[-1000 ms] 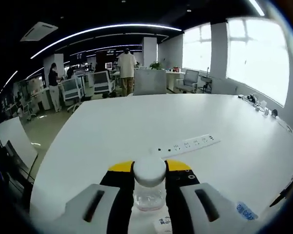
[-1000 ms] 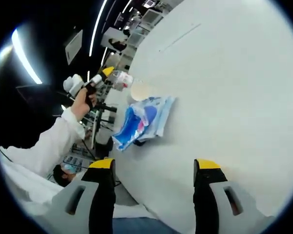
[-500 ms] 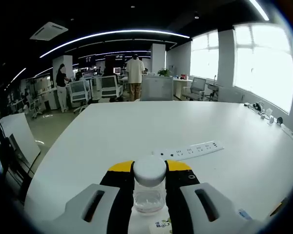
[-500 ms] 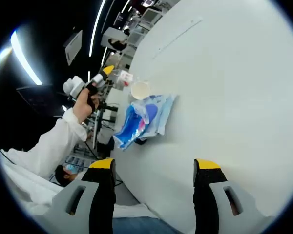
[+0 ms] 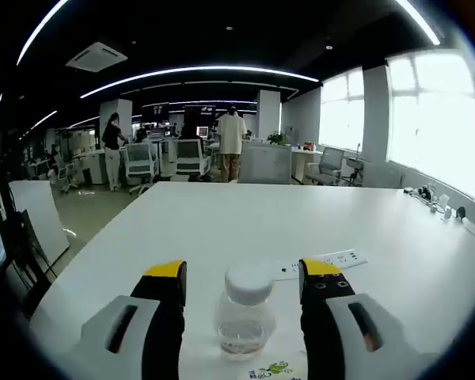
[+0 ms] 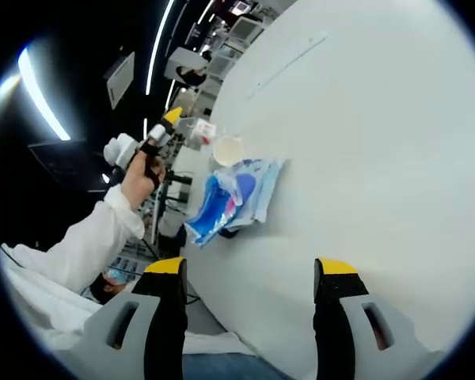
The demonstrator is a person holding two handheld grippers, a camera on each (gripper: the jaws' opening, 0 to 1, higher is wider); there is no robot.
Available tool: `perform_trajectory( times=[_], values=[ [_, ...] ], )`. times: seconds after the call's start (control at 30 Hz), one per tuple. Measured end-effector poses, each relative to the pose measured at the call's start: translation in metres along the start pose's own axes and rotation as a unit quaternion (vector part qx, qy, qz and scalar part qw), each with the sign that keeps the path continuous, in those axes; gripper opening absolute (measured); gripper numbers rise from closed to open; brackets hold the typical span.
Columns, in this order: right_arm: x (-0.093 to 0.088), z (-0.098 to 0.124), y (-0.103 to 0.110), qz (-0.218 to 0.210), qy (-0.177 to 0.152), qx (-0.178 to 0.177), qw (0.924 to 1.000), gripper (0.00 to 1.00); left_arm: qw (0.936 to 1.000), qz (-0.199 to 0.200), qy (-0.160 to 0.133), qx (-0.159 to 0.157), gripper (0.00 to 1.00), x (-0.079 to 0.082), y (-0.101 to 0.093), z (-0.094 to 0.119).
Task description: Arrange the tabletop items into an orderly group along one side of the table until the central work area is clear of visible clutter.
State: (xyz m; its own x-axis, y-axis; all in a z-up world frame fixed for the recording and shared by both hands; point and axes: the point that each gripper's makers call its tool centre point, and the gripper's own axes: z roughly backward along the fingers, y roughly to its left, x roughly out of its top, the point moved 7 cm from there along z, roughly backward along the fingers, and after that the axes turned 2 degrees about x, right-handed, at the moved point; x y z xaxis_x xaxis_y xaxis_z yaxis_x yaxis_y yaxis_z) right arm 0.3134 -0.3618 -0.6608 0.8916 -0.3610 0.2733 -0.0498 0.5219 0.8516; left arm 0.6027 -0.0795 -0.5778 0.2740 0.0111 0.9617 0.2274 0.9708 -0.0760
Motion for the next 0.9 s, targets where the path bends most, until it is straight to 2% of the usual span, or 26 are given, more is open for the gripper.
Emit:
perform_trajectory(
  times=[0.17, 0.2, 0.37, 0.67, 0.9],
  values=[
    [-0.001, 0.000, 0.003, 0.004, -0.001, 0.004, 1.0000, 0.63, 0.9999, 0.012, -0.005, -0.007, 0.99, 0.002, 0.004, 0.007],
    [-0.001, 0.000, 0.004, 0.005, -0.001, 0.005, 1.0000, 0.63, 0.9996, 0.020, -0.016, -0.009, 0.99, 0.004, 0.004, 0.009],
    [-0.004, 0.002, 0.006, 0.005, -0.004, 0.010, 0.9999, 0.63, 0.9999, 0.002, -0.003, -0.015, 1.00, 0.005, 0.005, 0.020],
    [-0.008, 0.007, 0.009, 0.009, -0.015, 0.016, 0.9997, 0.62, 0.9998, 0.001, 0.001, -0.021, 0.98, 0.006, 0.001, 0.049],
    [-0.017, 0.008, 0.015, 0.012, -0.016, 0.026, 0.9995, 0.62, 0.9989, -0.002, 0.025, -0.039, 0.94, -0.007, 0.001, 0.073]
  ],
)
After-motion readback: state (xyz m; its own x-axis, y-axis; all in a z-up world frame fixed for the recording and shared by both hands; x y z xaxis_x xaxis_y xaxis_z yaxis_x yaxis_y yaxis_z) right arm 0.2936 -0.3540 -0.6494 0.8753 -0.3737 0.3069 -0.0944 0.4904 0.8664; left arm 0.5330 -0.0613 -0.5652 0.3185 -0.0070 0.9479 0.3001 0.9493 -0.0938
